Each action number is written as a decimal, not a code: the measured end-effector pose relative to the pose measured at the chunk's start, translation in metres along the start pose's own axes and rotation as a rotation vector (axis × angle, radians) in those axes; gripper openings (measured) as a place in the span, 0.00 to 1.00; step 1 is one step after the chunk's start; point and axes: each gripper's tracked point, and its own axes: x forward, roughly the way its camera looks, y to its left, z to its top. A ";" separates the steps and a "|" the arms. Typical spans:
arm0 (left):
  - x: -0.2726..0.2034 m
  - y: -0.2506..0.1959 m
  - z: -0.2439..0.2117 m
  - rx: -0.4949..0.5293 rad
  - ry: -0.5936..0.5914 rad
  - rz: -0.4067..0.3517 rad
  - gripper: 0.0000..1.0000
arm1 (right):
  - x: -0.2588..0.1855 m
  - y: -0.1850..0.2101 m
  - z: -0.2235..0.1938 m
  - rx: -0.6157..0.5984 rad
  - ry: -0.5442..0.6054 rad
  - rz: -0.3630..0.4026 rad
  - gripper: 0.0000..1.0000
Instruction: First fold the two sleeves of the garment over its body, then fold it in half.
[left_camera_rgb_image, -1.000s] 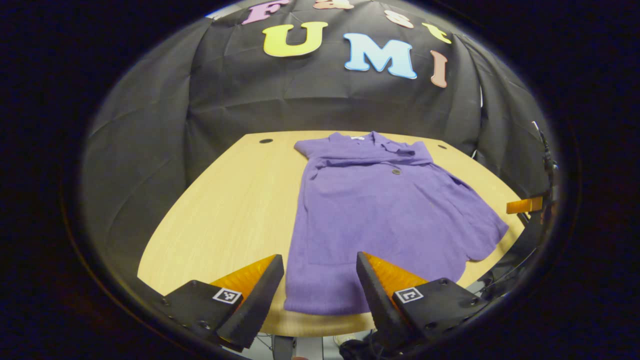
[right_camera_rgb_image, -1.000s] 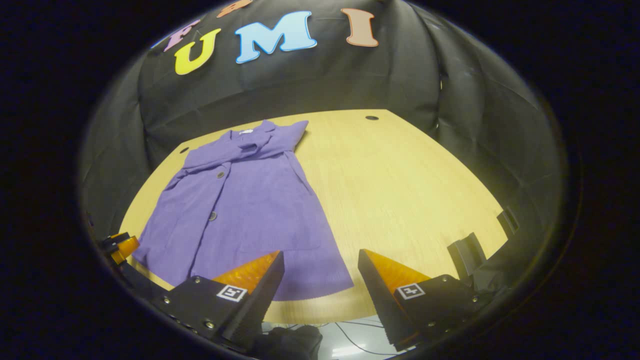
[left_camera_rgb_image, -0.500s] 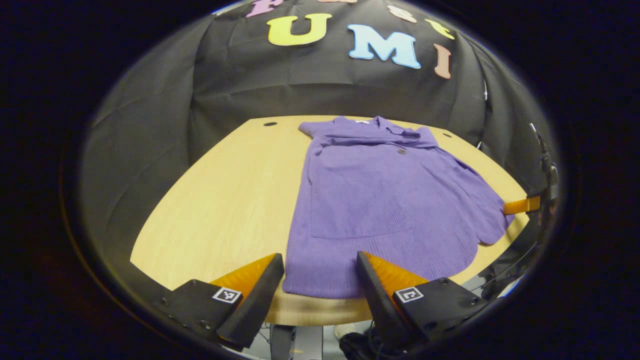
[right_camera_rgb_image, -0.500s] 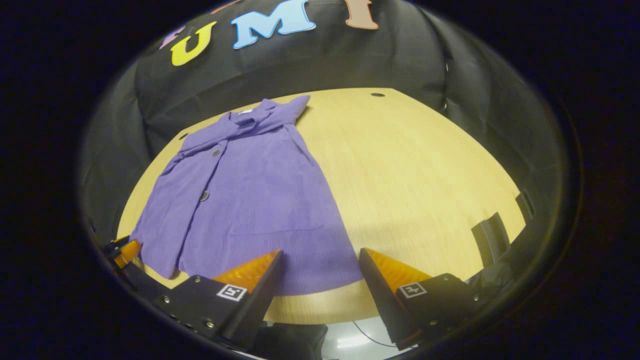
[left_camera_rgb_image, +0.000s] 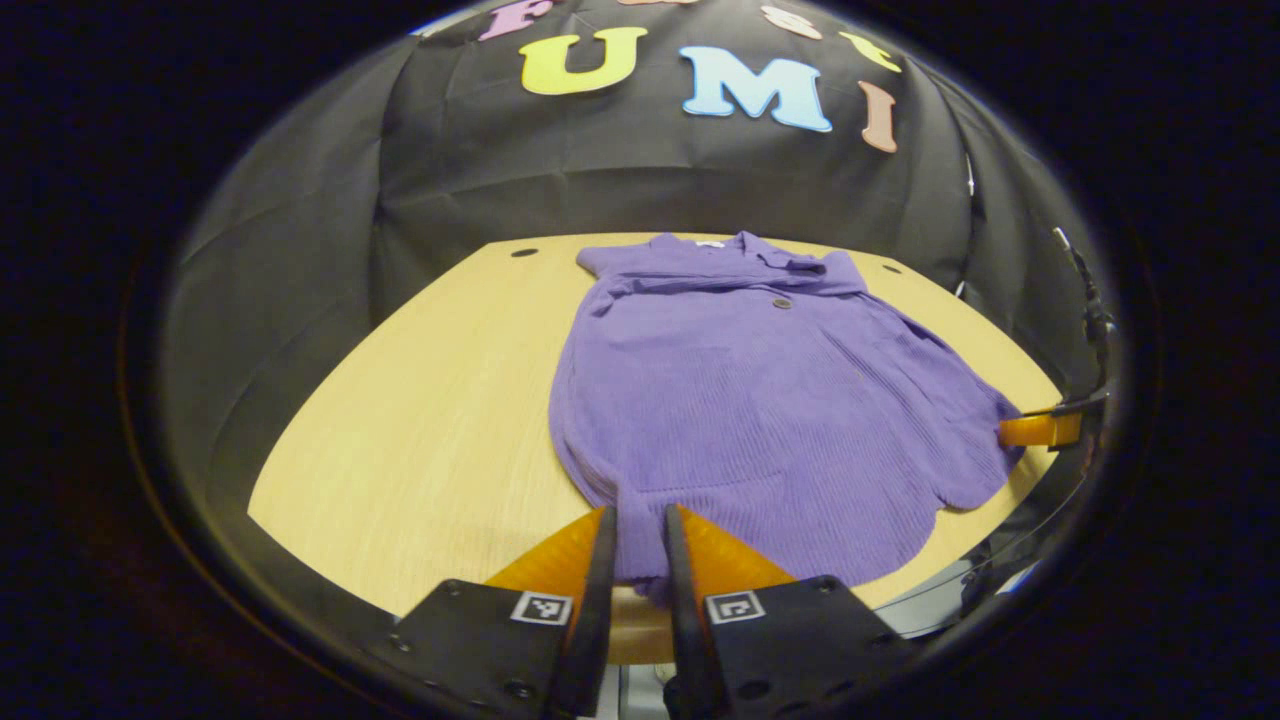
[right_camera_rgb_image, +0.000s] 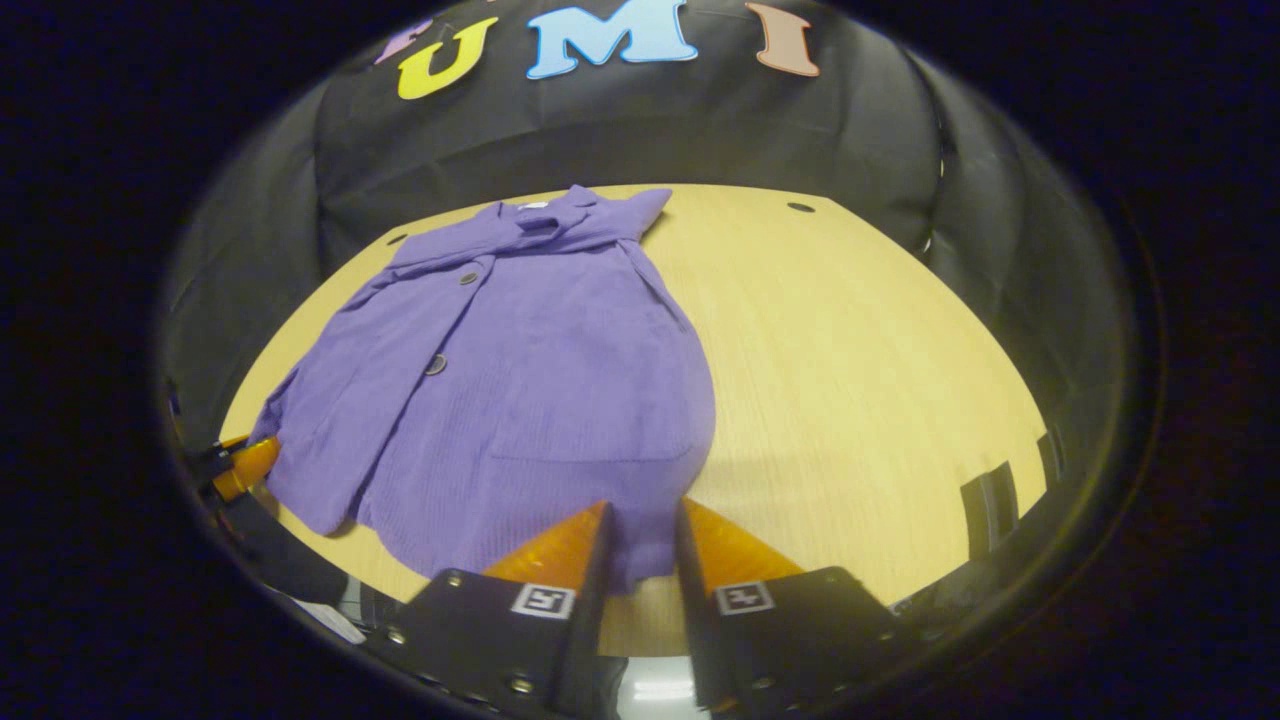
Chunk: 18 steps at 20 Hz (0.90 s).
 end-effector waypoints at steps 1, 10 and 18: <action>0.000 -0.001 0.000 -0.010 0.007 0.011 0.28 | 0.002 0.002 -0.001 0.022 0.002 0.019 0.29; -0.008 -0.027 0.034 -0.163 0.038 0.044 0.06 | -0.016 0.011 0.033 0.081 -0.039 0.239 0.00; -0.028 -0.053 0.157 -0.241 -0.133 -0.014 0.06 | -0.055 0.033 0.155 0.125 -0.233 0.393 0.00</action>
